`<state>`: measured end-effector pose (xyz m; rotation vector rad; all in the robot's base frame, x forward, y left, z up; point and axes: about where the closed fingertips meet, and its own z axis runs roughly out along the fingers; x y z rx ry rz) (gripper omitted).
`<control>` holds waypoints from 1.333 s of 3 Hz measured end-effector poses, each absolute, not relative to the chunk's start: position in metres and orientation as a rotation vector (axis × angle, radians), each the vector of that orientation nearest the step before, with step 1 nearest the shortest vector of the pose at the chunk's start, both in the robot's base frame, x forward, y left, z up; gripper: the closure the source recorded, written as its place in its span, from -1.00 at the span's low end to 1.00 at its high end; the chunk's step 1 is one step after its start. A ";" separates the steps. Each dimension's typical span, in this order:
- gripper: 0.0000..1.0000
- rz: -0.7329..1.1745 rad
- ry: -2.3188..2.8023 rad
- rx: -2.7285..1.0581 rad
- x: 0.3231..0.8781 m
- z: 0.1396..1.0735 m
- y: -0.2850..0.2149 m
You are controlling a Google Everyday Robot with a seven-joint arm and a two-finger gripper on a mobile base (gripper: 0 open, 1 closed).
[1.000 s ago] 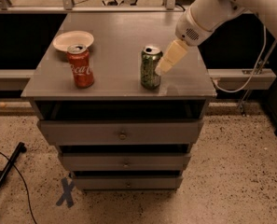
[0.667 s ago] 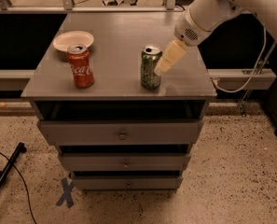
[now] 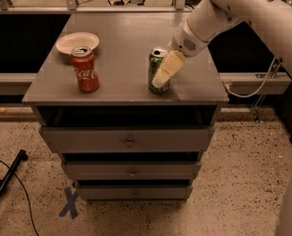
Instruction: Pick green can
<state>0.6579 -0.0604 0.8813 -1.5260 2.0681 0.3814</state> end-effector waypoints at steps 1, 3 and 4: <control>-0.51 0.376 2.069 -1.525 0.658 0.881 -0.060; 0.43 0.384 2.069 -1.533 0.658 0.877 -0.057; 0.90 0.383 2.042 -1.543 0.661 0.883 -0.051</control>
Offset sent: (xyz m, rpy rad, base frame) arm 0.0002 0.0001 0.0000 -0.0020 -0.0020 -0.0015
